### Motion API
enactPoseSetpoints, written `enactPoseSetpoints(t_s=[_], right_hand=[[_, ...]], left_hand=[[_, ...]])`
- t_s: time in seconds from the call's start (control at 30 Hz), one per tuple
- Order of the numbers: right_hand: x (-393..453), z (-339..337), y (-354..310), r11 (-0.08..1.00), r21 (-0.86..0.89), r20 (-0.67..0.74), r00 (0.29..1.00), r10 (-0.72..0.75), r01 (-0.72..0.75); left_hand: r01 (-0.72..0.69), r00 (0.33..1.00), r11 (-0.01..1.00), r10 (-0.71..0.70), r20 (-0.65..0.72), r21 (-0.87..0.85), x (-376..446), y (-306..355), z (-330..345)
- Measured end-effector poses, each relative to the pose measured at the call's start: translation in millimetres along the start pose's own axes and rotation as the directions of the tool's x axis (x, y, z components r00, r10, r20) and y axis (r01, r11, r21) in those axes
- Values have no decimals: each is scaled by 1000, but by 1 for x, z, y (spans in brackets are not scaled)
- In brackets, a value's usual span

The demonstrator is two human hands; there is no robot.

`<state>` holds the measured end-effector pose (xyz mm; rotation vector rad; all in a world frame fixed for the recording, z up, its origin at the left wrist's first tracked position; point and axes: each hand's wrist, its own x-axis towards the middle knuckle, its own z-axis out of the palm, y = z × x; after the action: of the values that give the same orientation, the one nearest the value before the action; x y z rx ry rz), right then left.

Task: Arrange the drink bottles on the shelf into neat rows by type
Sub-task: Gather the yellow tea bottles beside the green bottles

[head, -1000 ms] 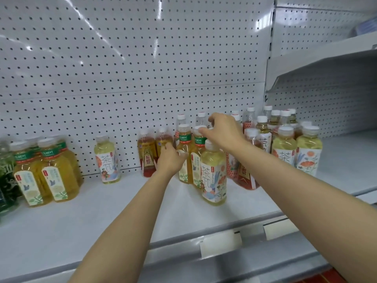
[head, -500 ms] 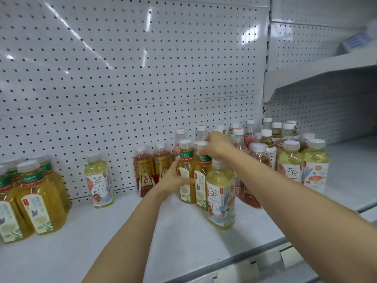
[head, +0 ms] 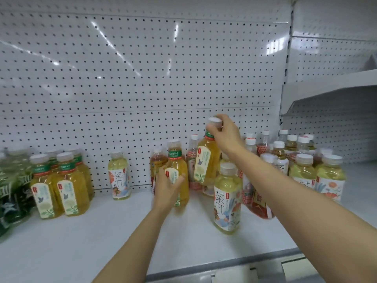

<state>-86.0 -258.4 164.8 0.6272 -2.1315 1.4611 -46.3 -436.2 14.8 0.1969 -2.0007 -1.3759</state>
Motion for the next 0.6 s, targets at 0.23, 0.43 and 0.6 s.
enactPoseSetpoints(t_s=[0.23, 0.43, 0.6], right_hand=[[-34, 30, -40, 933, 320, -91, 986, -142, 164], [-89, 69, -67, 899, 359, -40, 966, -255, 252], [-127, 109, -82, 877, 410, 1, 961, -276, 252]], left_hand=[[-42, 938, 998, 52, -343, 36, -41, 18, -68], [8, 903, 979, 81, -422, 205, -85, 21, -111], [50, 881, 968, 74, -468, 248, -101, 15, -159]])
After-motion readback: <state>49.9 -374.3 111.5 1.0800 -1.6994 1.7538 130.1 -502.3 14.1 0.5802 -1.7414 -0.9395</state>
